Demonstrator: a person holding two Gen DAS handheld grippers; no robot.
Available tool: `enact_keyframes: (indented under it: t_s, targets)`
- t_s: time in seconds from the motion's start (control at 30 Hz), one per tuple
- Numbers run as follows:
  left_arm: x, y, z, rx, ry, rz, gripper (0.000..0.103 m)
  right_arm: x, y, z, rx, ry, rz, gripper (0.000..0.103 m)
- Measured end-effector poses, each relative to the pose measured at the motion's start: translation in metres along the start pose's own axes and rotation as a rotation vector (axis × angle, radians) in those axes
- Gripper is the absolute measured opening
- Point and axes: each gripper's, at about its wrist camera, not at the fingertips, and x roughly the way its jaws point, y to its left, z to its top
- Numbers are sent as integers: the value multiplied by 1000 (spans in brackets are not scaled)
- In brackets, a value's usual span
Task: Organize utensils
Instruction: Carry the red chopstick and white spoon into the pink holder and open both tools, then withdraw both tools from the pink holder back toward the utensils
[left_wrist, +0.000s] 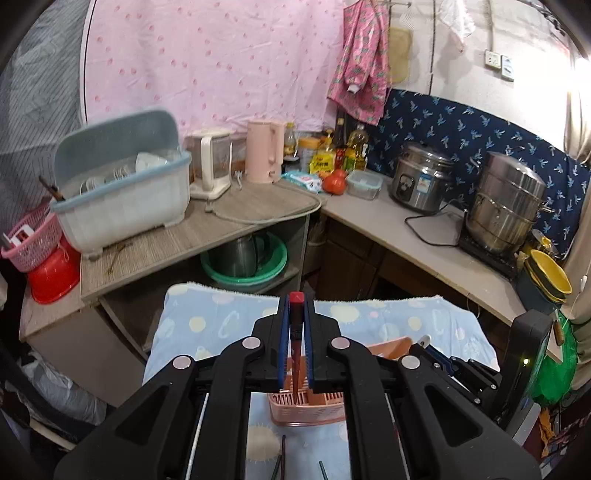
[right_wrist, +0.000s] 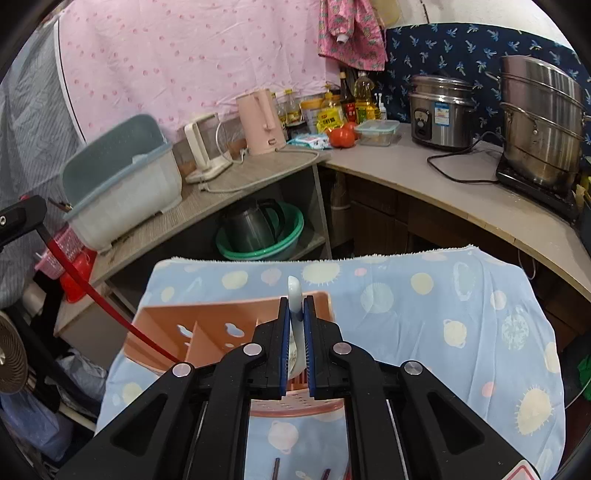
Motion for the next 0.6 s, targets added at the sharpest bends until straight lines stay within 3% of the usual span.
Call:
enact_keyframes:
  t_s: [0.07, 0.1, 0.17, 0.2, 0.6]
  targets:
    - [6, 4, -6, -17, 15, 17, 9, 1, 1, -3, -3, -5, -12, 11]
    - [8, 6, -9, -23, 18, 28, 12, -3, 1, -4, -8, -19, -26, 22]
    - [6, 11, -13, -32, 11, 50, 42, -15, 2, -7, -9, -58, -44, 43]
    - [5, 12, -15, -35, 6, 60, 44, -21, 2, -8, -6, -76, -48, 46]
    - [-22, 11, -45, -12, 22, 73, 44, -84, -6, -46, 44, -105, -15, 46]
